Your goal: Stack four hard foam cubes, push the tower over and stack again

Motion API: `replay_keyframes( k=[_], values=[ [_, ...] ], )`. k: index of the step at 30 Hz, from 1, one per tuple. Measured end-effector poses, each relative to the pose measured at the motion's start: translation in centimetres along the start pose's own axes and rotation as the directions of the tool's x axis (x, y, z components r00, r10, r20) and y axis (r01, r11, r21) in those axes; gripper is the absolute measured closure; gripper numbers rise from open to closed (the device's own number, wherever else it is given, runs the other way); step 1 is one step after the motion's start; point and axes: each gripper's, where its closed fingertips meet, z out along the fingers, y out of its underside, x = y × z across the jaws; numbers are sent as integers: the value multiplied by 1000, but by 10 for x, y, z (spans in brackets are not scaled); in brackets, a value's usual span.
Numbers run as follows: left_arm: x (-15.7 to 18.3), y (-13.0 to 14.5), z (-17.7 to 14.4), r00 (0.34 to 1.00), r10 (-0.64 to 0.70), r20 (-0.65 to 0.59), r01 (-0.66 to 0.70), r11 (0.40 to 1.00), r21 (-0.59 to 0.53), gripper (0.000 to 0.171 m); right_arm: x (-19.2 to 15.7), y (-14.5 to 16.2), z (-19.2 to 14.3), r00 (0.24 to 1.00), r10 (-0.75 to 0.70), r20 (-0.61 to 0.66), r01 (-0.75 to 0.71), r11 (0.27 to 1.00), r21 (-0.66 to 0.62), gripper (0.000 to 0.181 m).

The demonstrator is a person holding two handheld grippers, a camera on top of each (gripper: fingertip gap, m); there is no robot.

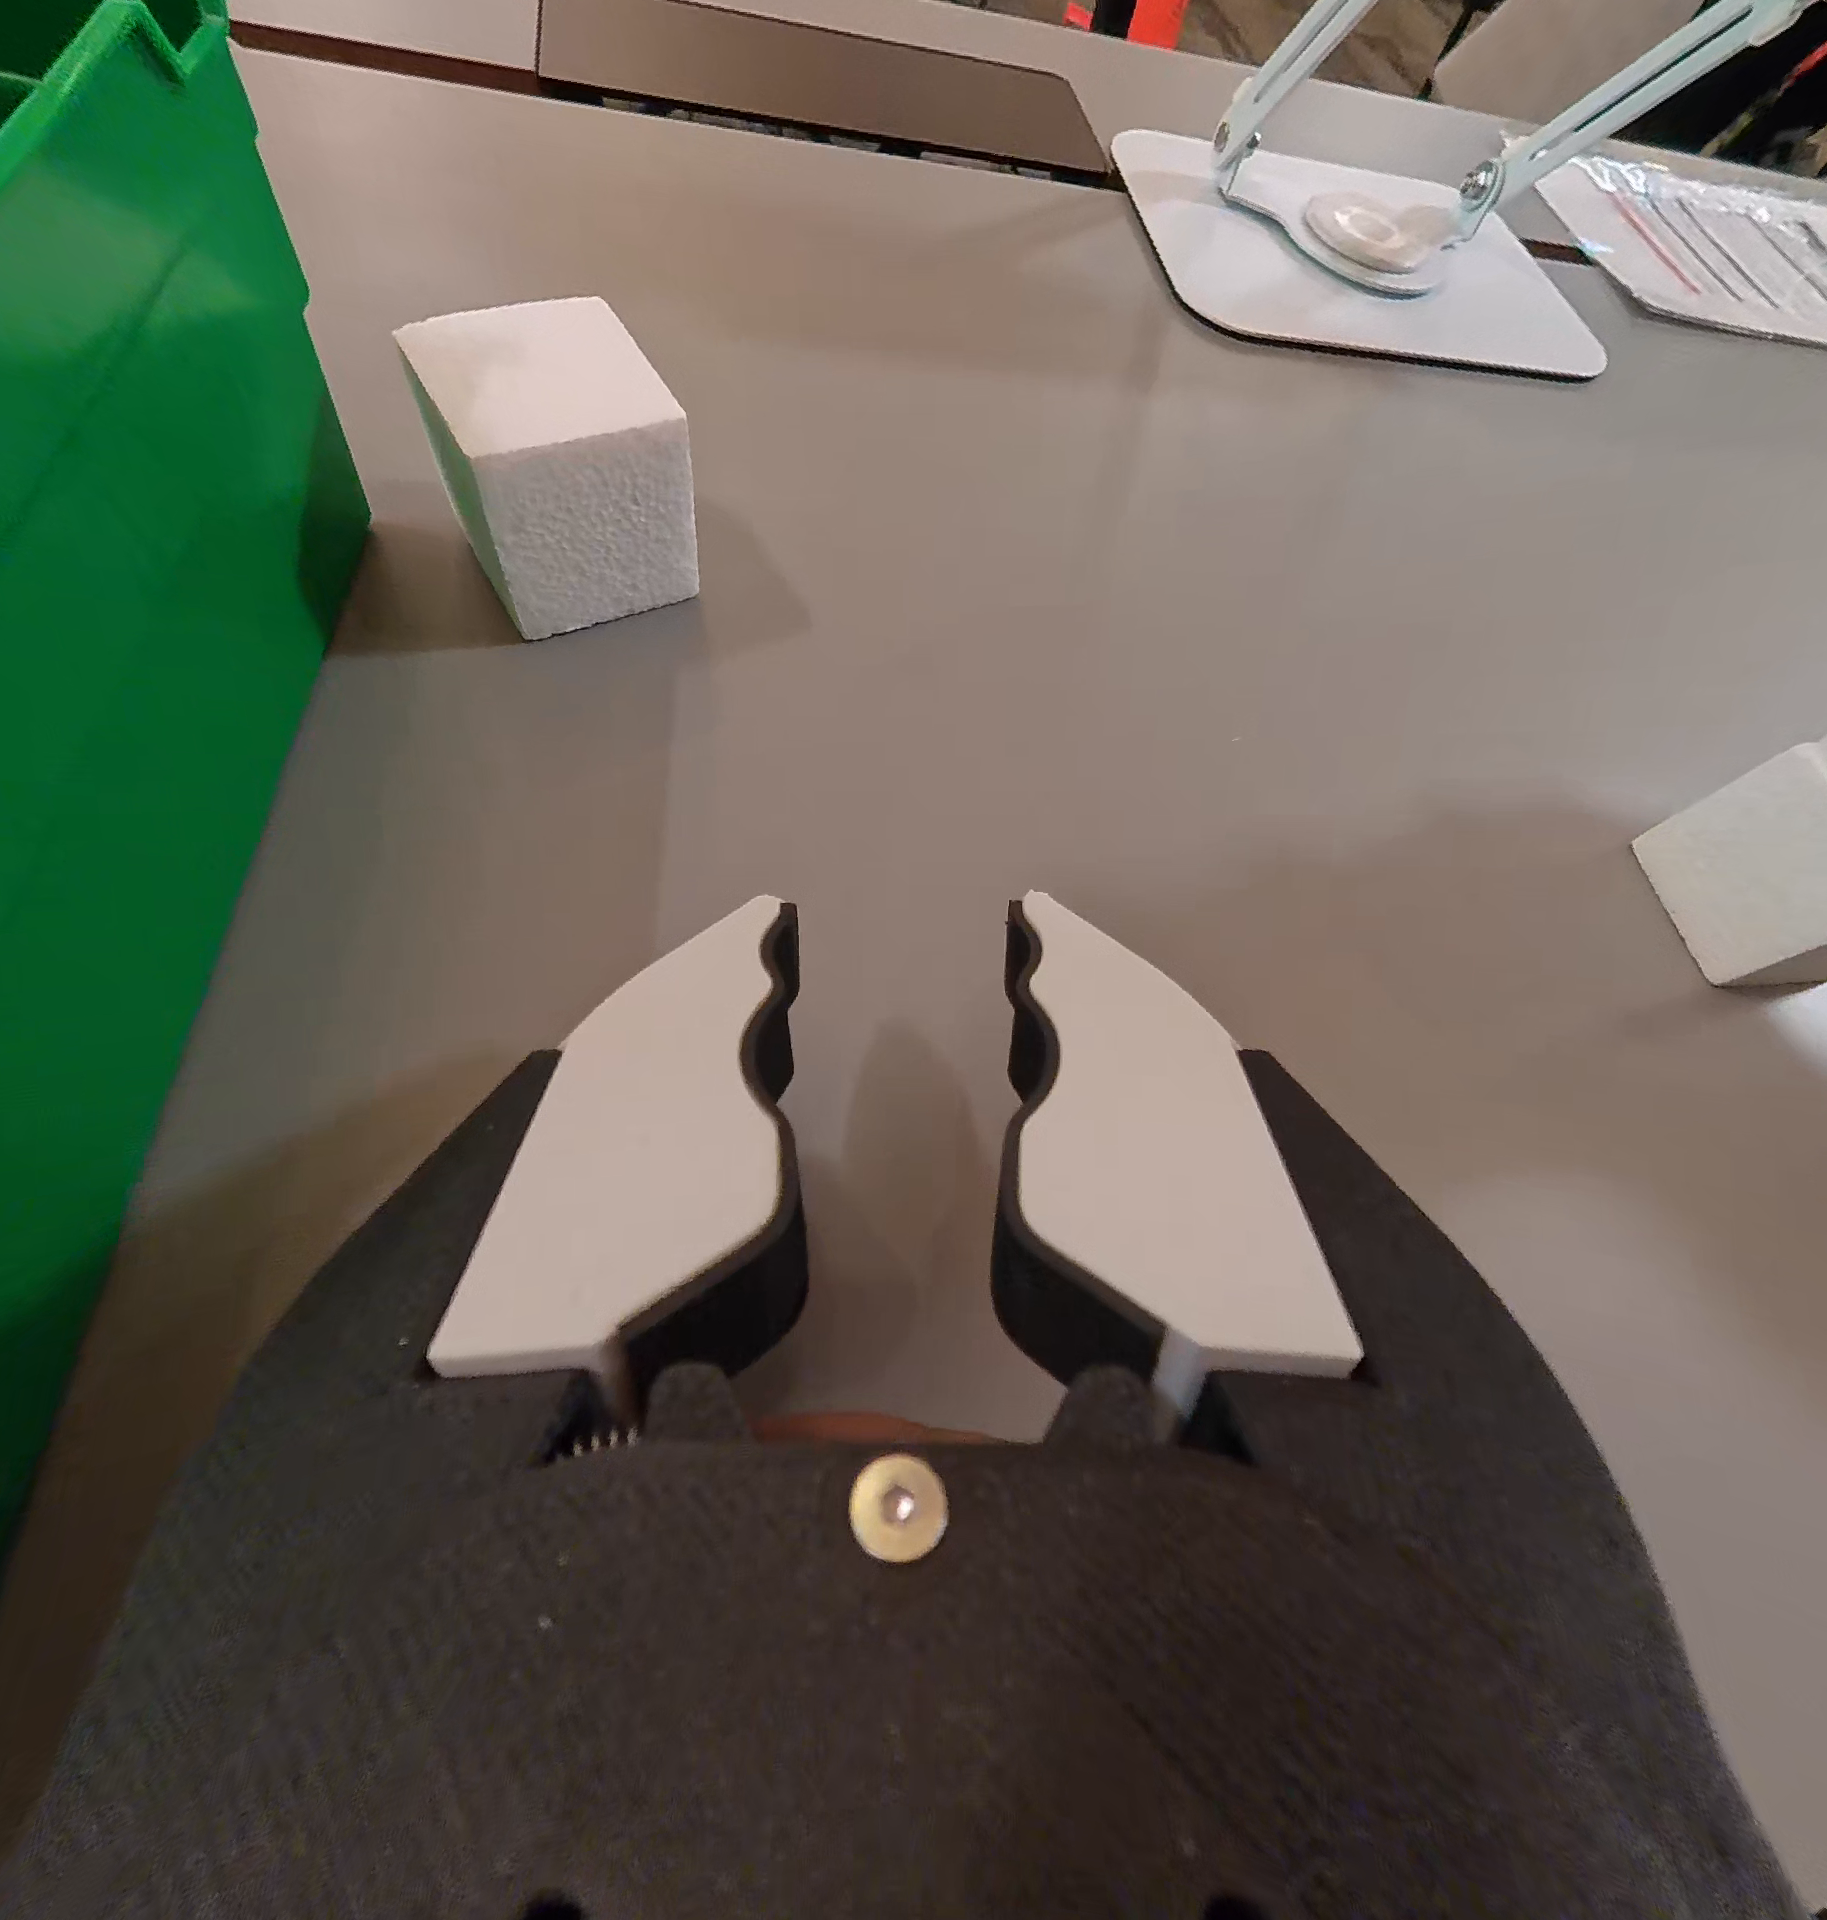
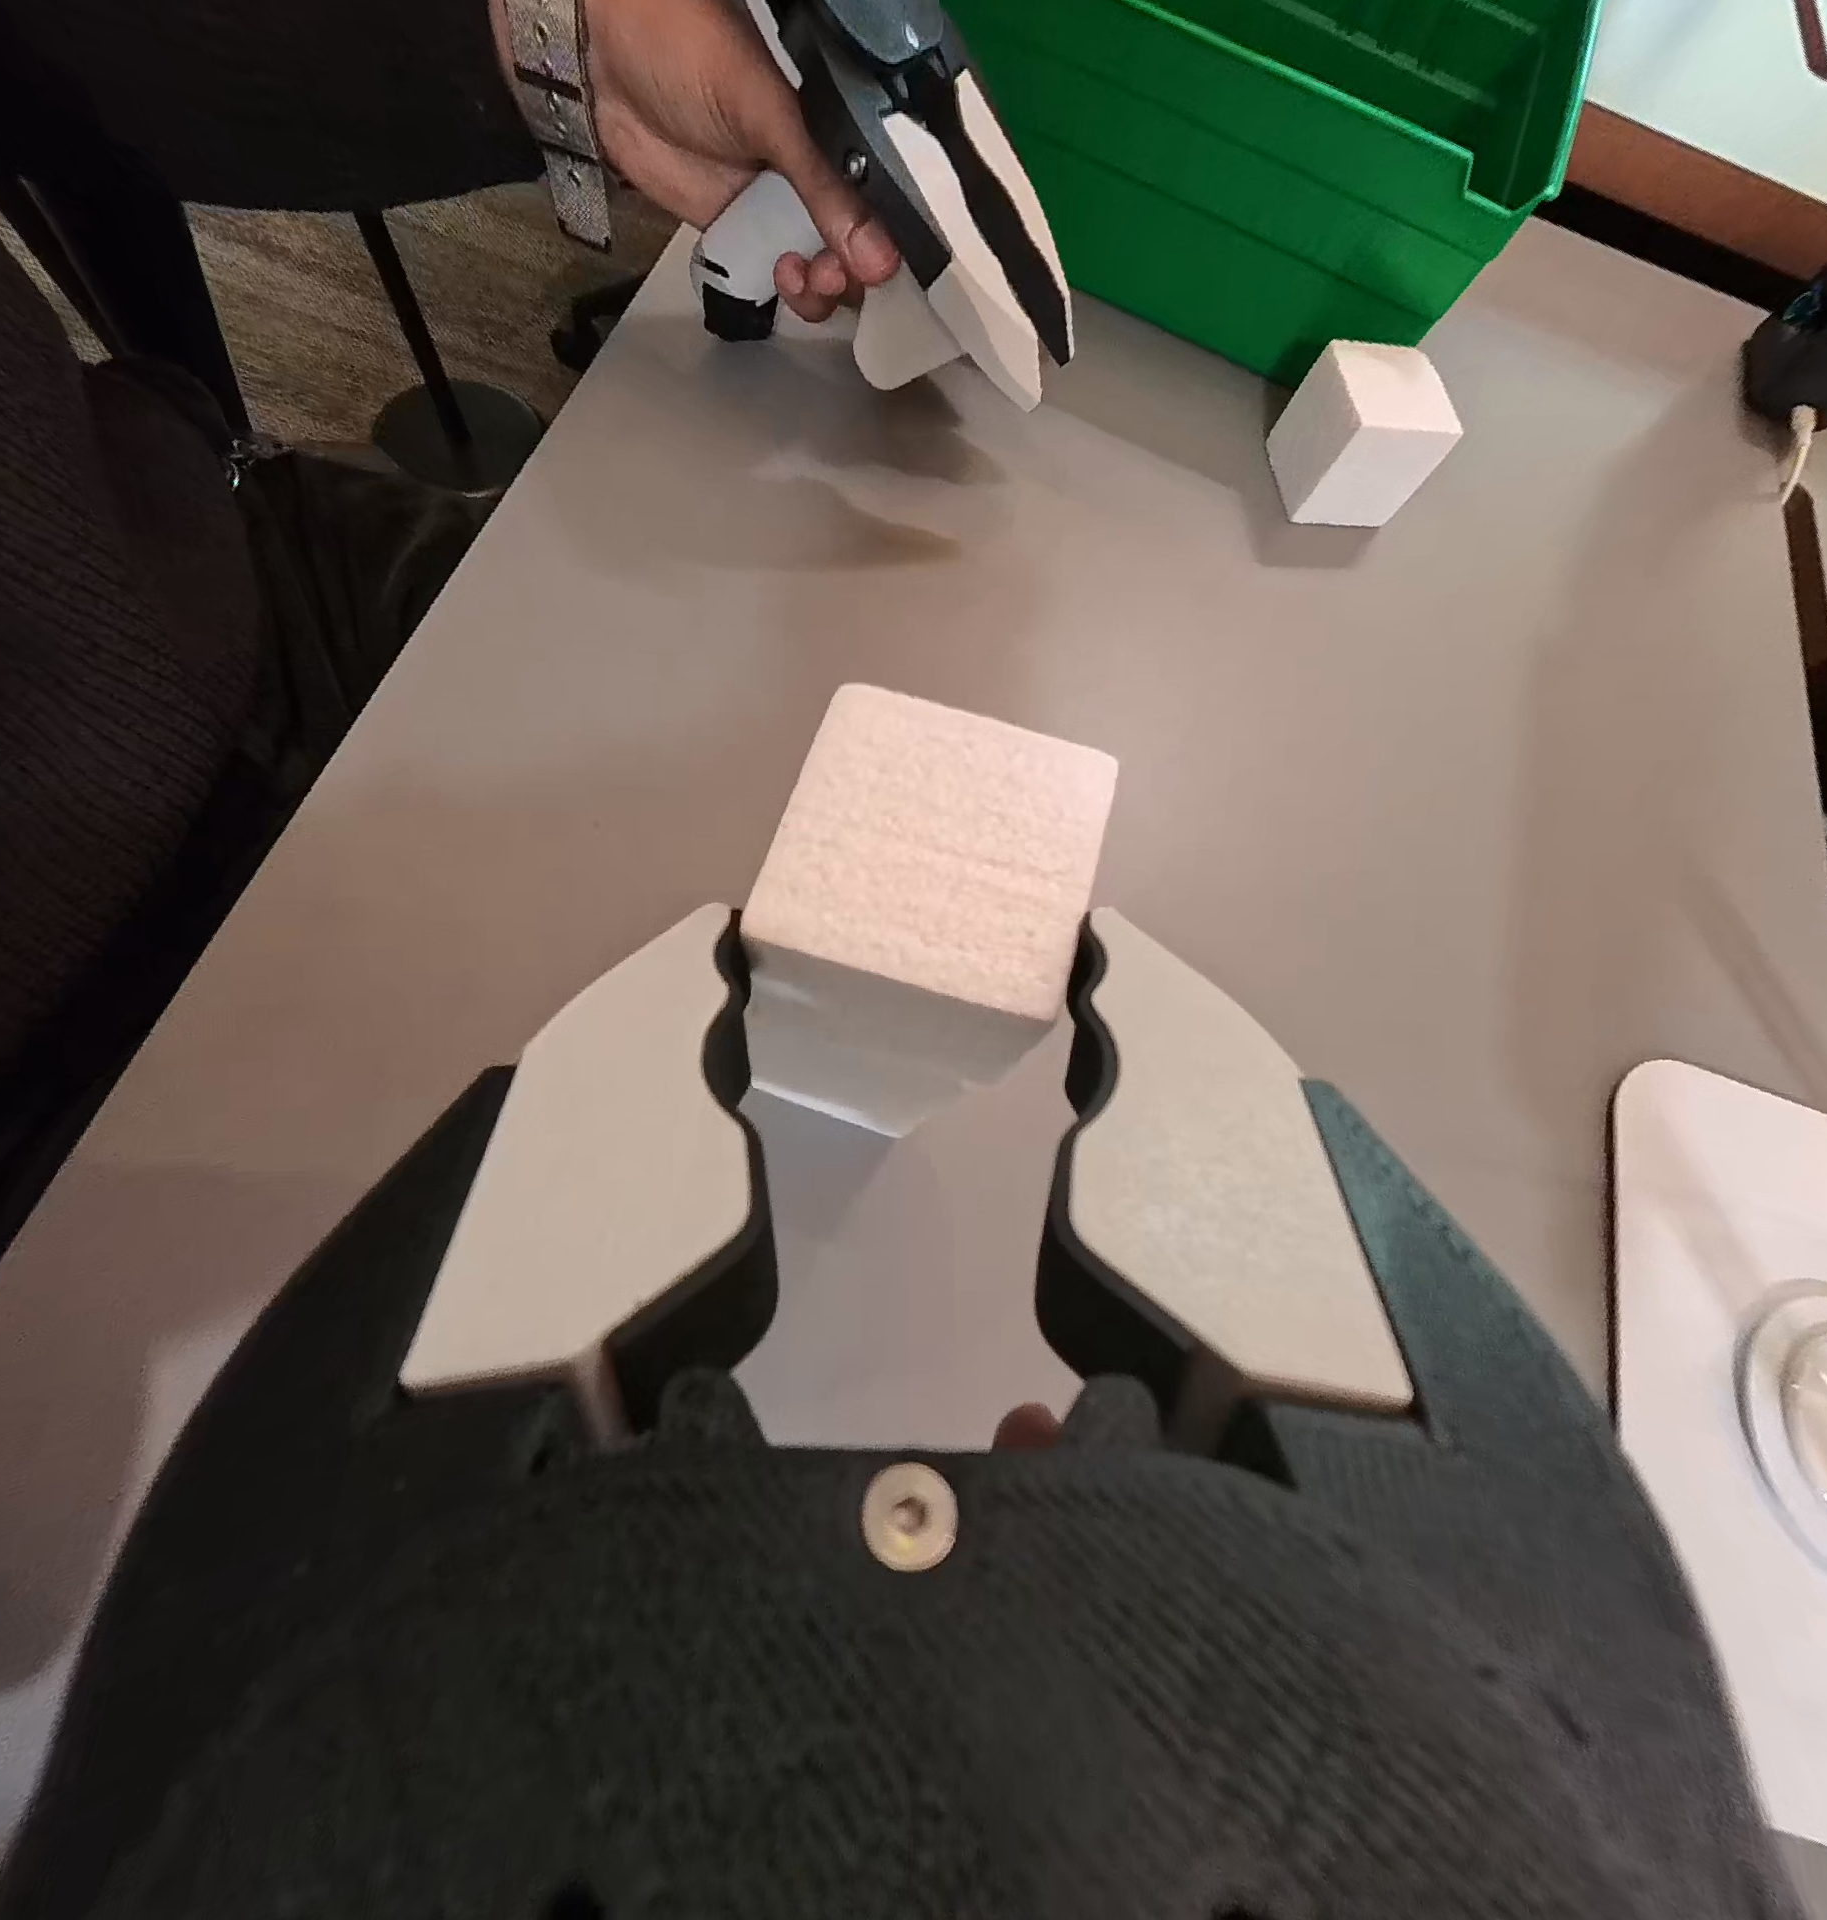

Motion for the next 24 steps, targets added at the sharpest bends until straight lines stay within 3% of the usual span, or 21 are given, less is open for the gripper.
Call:
replay_keyframes(
  k=[21,24],
  values=[
    [-1,4,1,1000,3,5,-3,1000,-22,133,1,3,-1,999,34,7,-34,999,23,120],
    [-1,4,1,1000,2,6,-2,1000,-24,133,4,11,1,999,42,-15,-42,999,-33,107]
  ],
)
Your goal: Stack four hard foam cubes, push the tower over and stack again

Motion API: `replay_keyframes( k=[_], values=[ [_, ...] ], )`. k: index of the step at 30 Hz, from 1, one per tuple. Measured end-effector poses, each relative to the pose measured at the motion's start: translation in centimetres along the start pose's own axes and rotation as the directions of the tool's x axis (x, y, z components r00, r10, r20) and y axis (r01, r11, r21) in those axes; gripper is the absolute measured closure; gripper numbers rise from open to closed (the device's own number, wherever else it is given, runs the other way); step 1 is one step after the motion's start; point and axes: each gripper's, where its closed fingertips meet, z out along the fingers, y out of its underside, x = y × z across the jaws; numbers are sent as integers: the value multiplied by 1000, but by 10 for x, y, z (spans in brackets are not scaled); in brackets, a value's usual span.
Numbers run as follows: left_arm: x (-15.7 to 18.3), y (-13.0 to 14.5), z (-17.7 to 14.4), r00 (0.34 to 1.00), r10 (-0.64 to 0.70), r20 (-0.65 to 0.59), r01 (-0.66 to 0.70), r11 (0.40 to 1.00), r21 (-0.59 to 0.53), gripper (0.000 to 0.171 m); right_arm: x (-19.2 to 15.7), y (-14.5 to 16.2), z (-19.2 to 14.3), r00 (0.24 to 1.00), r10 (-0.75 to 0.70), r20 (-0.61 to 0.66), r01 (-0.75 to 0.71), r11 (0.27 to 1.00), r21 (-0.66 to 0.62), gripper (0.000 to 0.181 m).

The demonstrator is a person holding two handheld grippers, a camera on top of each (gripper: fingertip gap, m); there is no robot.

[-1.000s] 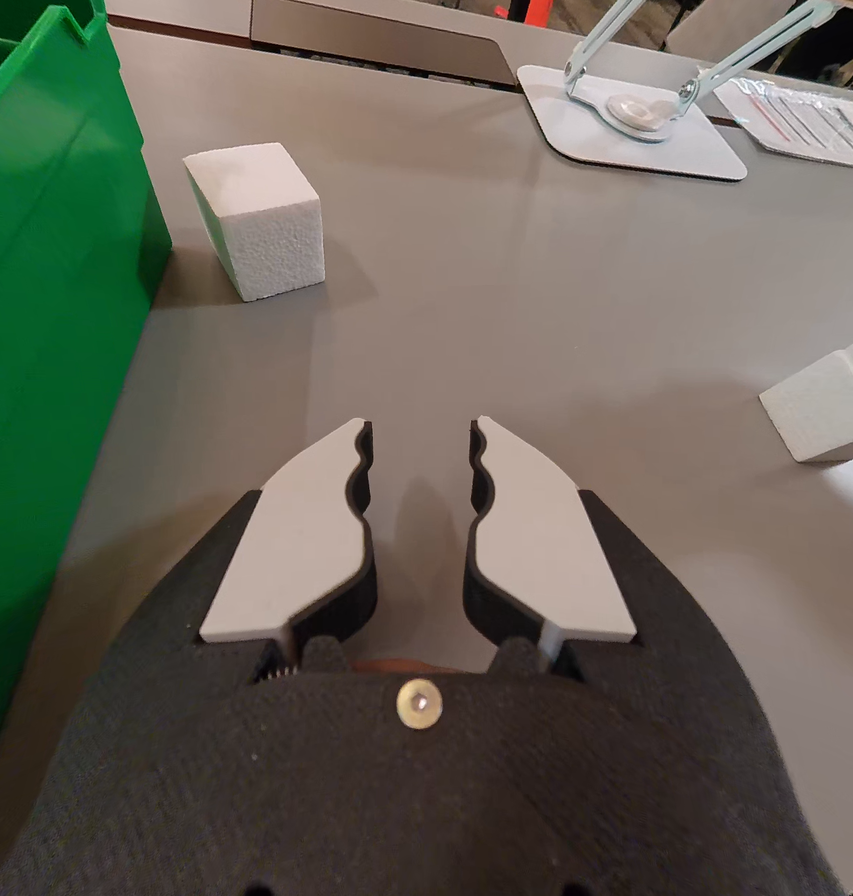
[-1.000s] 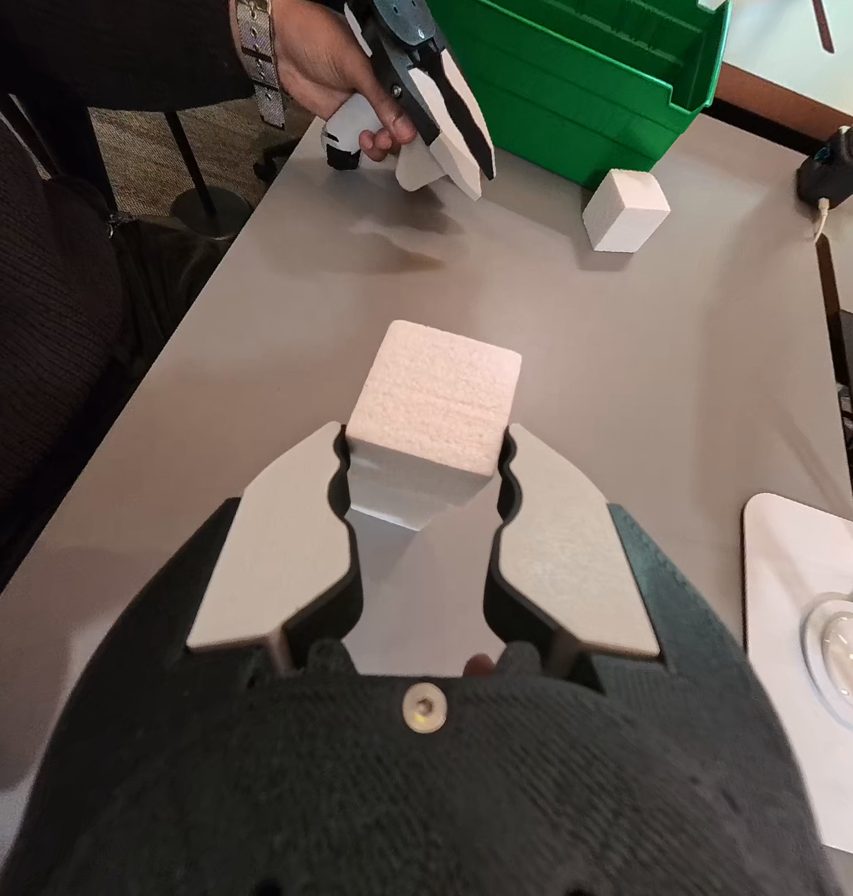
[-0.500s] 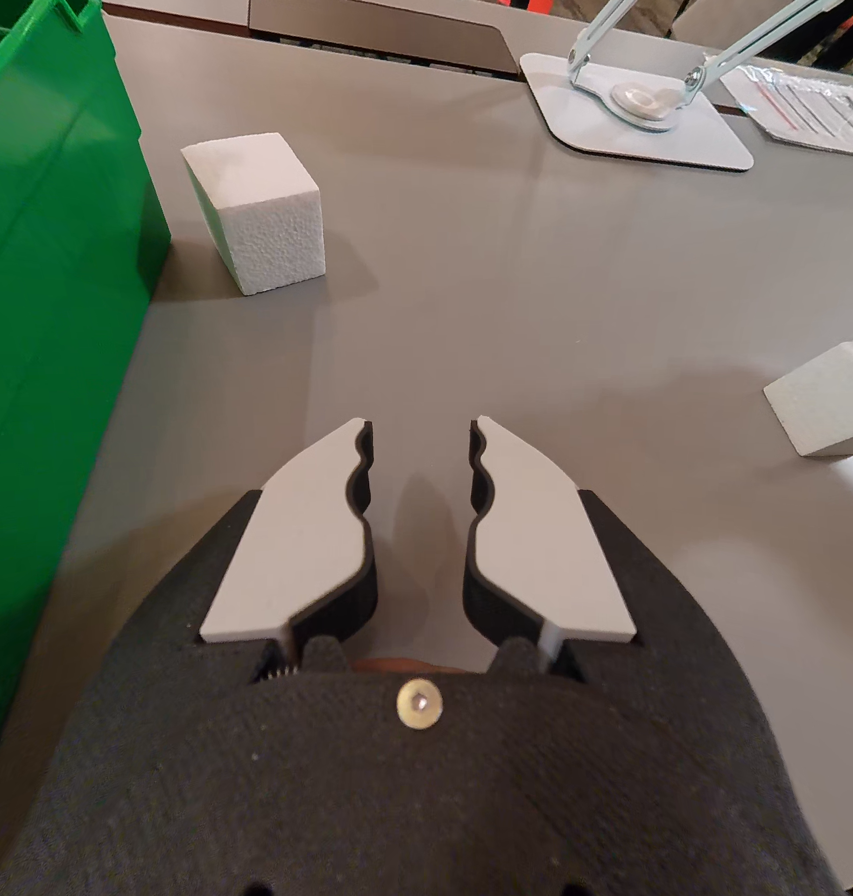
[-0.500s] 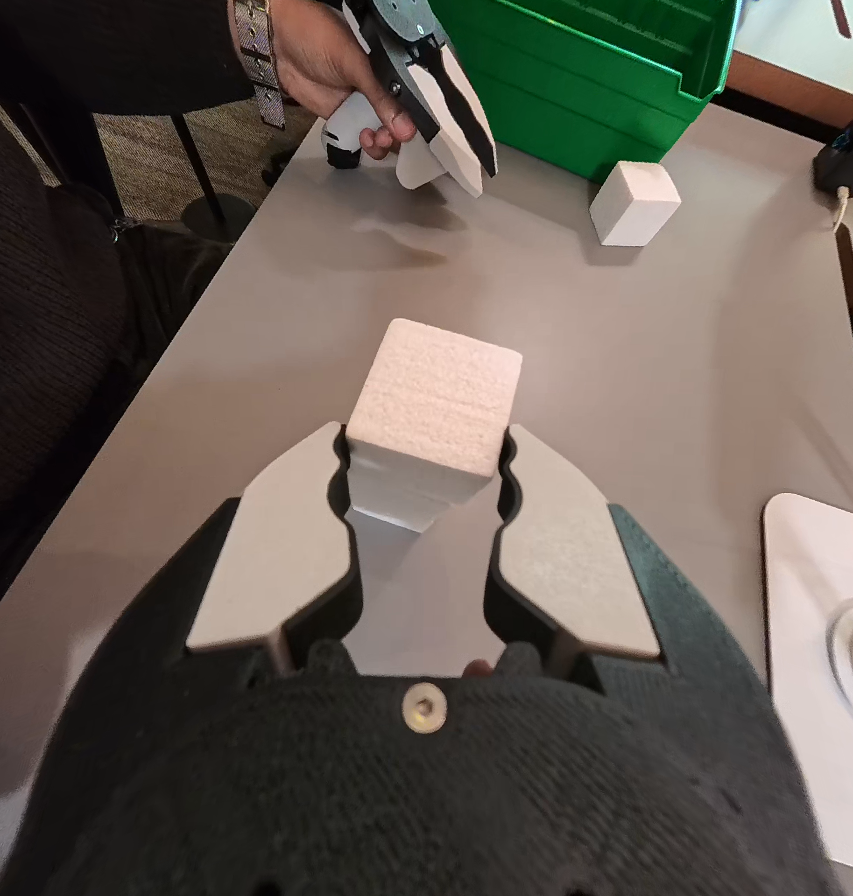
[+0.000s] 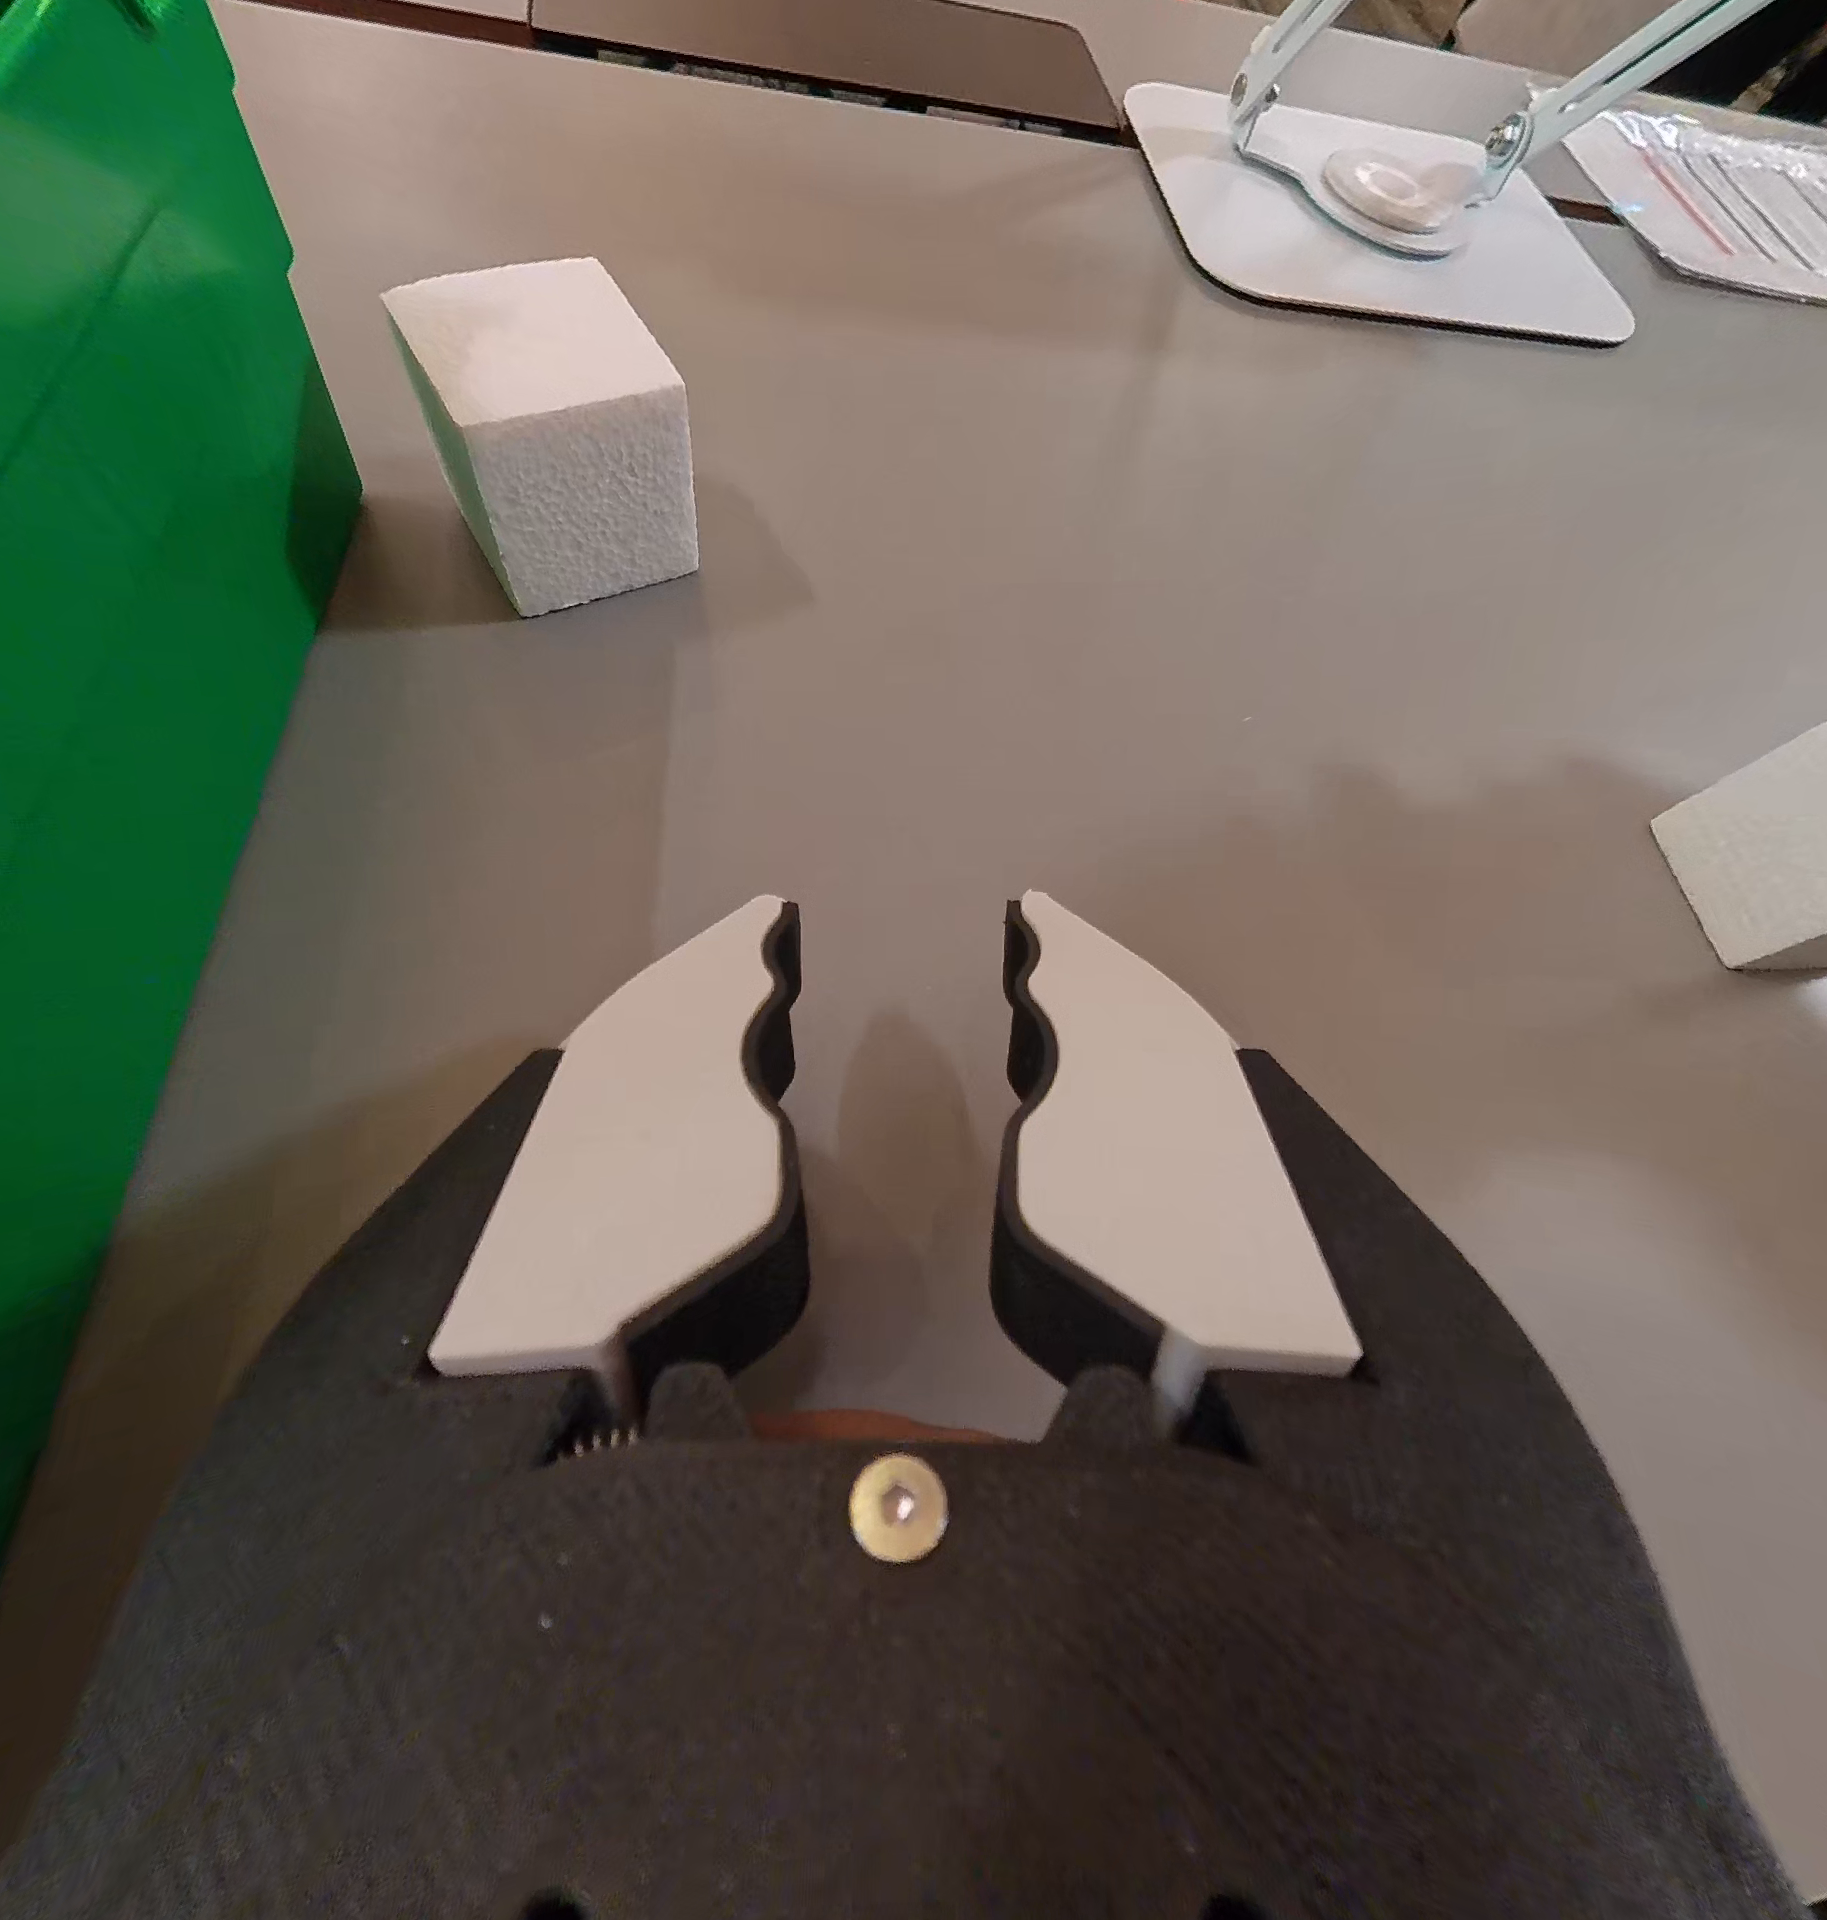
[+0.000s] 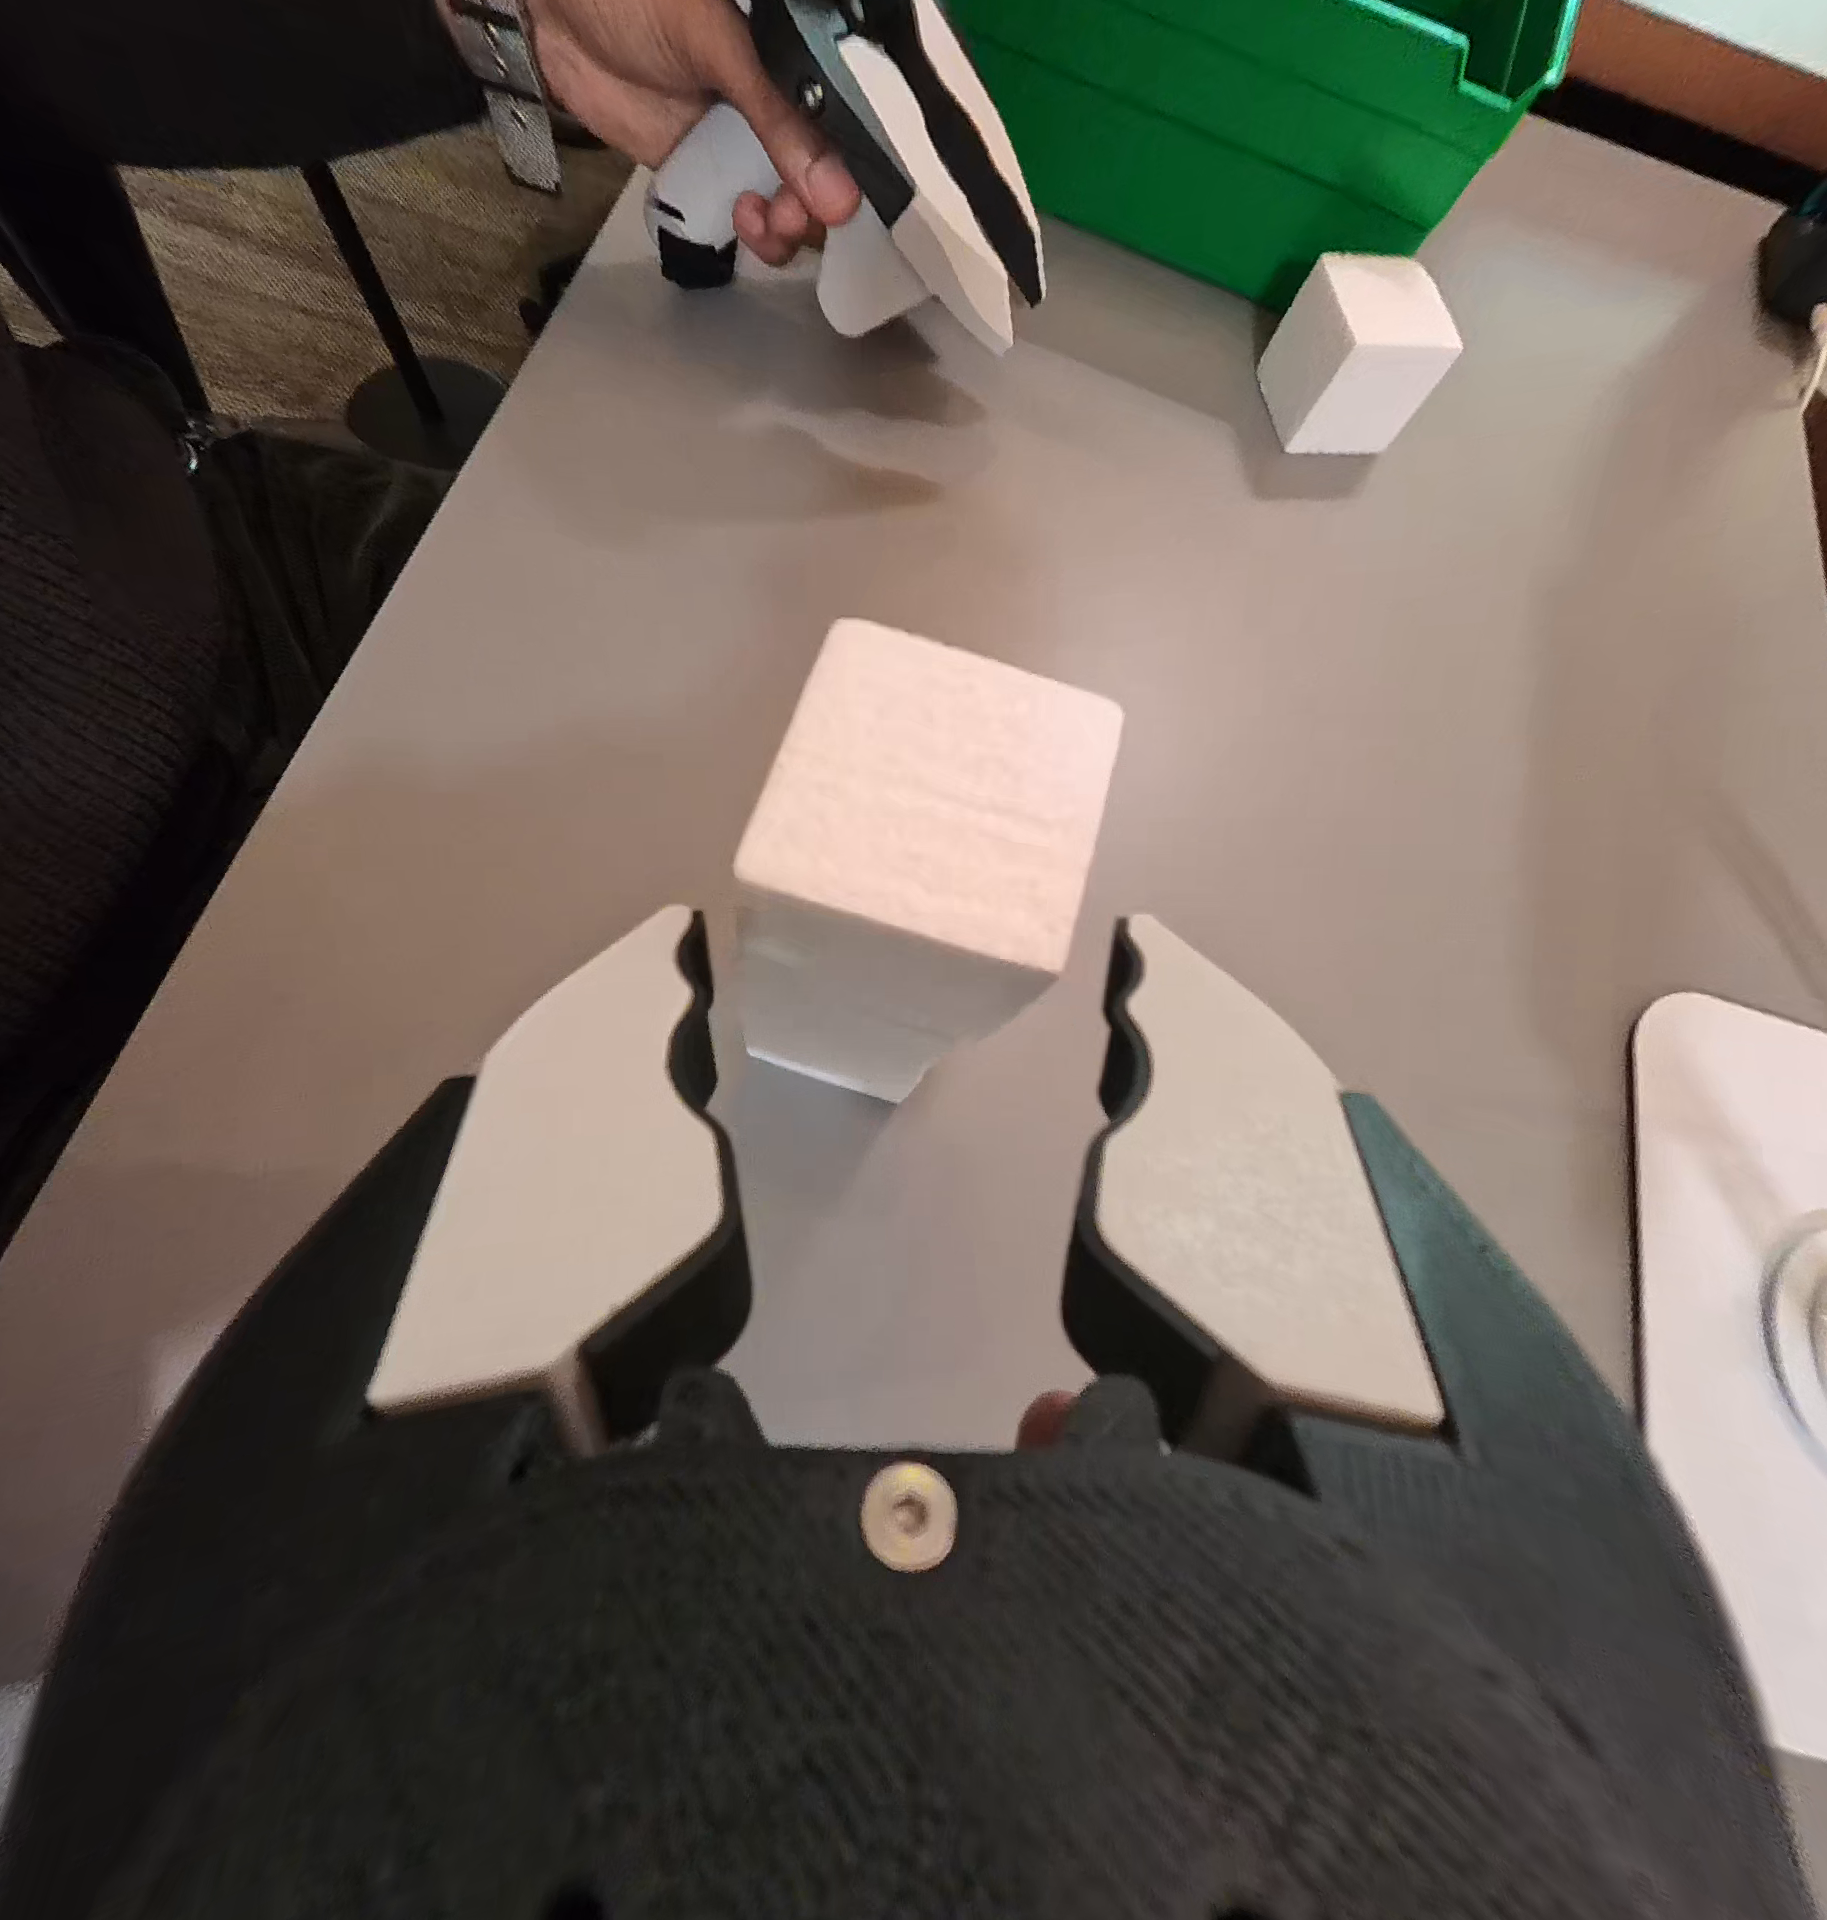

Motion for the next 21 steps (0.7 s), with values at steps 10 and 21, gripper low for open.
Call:
replay_keyframes(
  k=[10,21],
  values=[
    [-1,1,0,1000,-2,2,2,1000,-6,133,14,-5,-11,993,82,-84,-78,996,45,81],
    [0,-4,-2,1000,1,8,-1,1000,25,135,75,-86,-83,822,241,-516,-48,932,359,79]
  ],
)
